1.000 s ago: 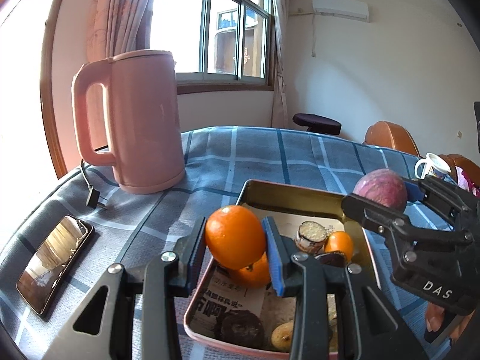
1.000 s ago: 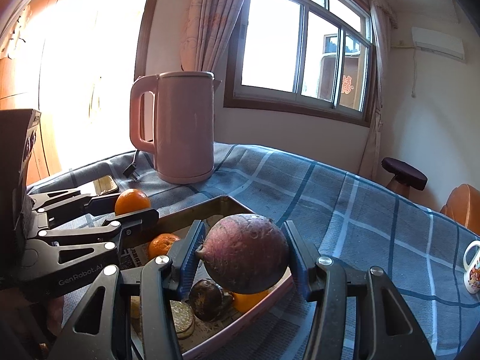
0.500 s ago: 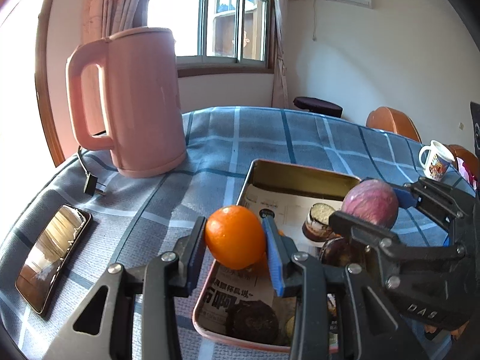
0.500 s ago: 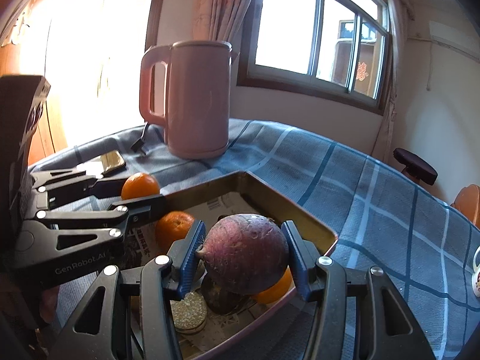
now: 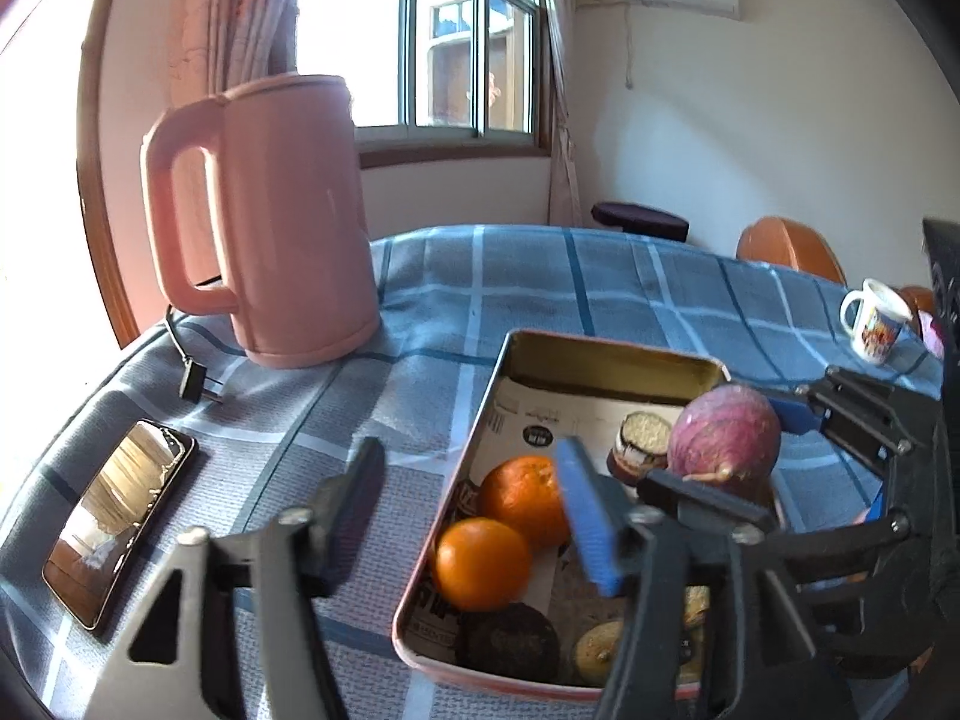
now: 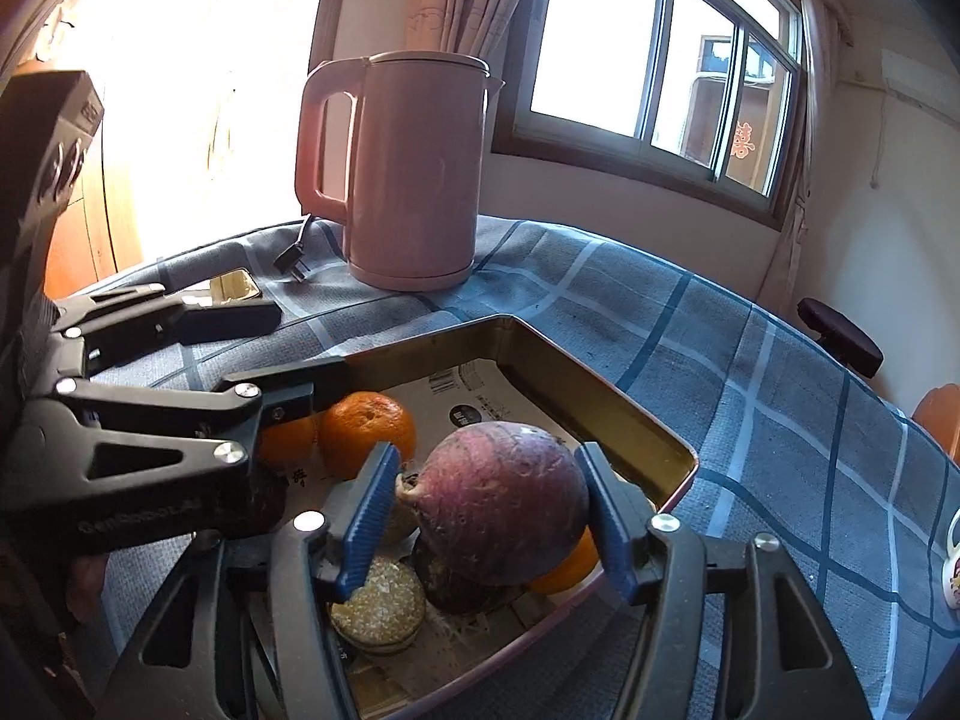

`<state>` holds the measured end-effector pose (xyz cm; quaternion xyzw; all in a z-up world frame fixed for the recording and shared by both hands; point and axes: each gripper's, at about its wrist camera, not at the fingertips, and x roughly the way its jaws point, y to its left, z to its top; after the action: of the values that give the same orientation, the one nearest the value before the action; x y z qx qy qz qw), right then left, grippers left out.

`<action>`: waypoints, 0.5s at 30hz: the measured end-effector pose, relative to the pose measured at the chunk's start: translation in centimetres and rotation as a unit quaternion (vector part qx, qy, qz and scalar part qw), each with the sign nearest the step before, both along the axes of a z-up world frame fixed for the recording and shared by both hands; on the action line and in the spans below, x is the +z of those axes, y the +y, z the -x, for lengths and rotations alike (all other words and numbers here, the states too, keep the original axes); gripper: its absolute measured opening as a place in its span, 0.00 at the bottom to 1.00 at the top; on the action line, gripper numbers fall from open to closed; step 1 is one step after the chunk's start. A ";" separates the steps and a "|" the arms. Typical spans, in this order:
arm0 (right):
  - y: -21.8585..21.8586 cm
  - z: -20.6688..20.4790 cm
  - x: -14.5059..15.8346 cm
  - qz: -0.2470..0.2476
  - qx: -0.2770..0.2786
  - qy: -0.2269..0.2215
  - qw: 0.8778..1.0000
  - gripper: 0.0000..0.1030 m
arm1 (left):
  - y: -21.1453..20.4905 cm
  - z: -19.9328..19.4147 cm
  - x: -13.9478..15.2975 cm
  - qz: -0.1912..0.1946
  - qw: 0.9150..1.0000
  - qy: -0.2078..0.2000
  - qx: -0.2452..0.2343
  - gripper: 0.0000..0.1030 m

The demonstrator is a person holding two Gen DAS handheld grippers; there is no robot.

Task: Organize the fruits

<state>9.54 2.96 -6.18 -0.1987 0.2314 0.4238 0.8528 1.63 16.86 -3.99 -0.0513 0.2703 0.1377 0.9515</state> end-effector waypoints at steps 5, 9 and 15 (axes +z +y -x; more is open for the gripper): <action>-0.5 0.8 0.5 -0.019 0.016 -0.012 1.000 0.61 | 0.0 1.0 0.6 0.003 1.000 -0.018 0.007 0.70; -1.1 1.3 0.8 -0.031 0.017 -0.022 0.999 0.64 | 0.0 1.9 1.3 0.003 0.999 -0.037 0.014 0.75; -2.7 1.4 1.7 -0.069 0.010 -0.026 0.997 0.69 | -0.1 3.0 2.3 0.001 0.998 -0.056 0.024 0.87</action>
<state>8.13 0.28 -4.49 -0.1524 0.1773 0.4424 0.8658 -1.34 16.71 -1.73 -0.0664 0.2150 0.1567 0.9617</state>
